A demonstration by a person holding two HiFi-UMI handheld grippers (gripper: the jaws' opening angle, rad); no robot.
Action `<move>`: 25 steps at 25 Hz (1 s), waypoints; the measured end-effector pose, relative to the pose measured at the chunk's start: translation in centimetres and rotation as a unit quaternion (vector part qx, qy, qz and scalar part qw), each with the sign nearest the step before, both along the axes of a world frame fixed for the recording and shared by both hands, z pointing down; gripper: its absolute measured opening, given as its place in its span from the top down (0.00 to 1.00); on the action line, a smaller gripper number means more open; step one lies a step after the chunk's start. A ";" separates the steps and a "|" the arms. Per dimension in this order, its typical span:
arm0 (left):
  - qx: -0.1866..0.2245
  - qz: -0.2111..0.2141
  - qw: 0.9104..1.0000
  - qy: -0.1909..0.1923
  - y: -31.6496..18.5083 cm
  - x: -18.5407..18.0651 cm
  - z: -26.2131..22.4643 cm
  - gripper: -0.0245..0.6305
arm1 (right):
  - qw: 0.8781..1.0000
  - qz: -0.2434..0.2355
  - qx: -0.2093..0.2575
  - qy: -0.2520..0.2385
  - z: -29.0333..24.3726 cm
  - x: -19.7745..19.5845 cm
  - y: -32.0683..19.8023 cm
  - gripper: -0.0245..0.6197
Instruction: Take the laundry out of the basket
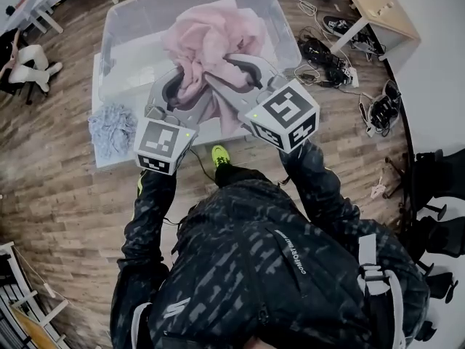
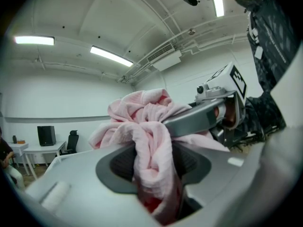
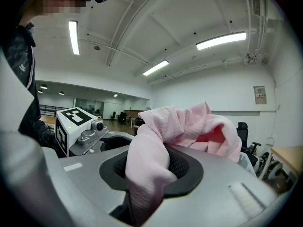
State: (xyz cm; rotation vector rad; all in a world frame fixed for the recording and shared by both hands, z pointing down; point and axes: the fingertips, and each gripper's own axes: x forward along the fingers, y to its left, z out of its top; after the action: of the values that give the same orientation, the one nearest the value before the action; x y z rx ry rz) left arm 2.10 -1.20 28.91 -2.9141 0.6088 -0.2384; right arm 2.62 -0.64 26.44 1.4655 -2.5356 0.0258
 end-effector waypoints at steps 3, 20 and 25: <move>-0.012 0.000 1.000 -0.007 2.6 -1.3 1.3 0.67 | 1.000 0.007 -0.012 -0.010 1.3 -1.2 2.5 0.78; -0.054 -0.018 0.998 -0.006 12.2 -2.1 5.4 0.68 | 0.998 0.015 -0.054 -0.031 5.6 -1.8 11.7 0.77; -0.052 -0.024 0.998 -0.007 12.8 -1.3 4.9 0.68 | 0.998 0.010 -0.051 -0.036 5.1 -0.9 12.3 0.77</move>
State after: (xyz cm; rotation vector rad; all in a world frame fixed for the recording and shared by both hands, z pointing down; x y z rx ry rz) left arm 0.78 11.65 33.84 -2.9975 0.6839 -0.3042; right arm 1.68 11.70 31.58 1.4768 -2.5338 0.2113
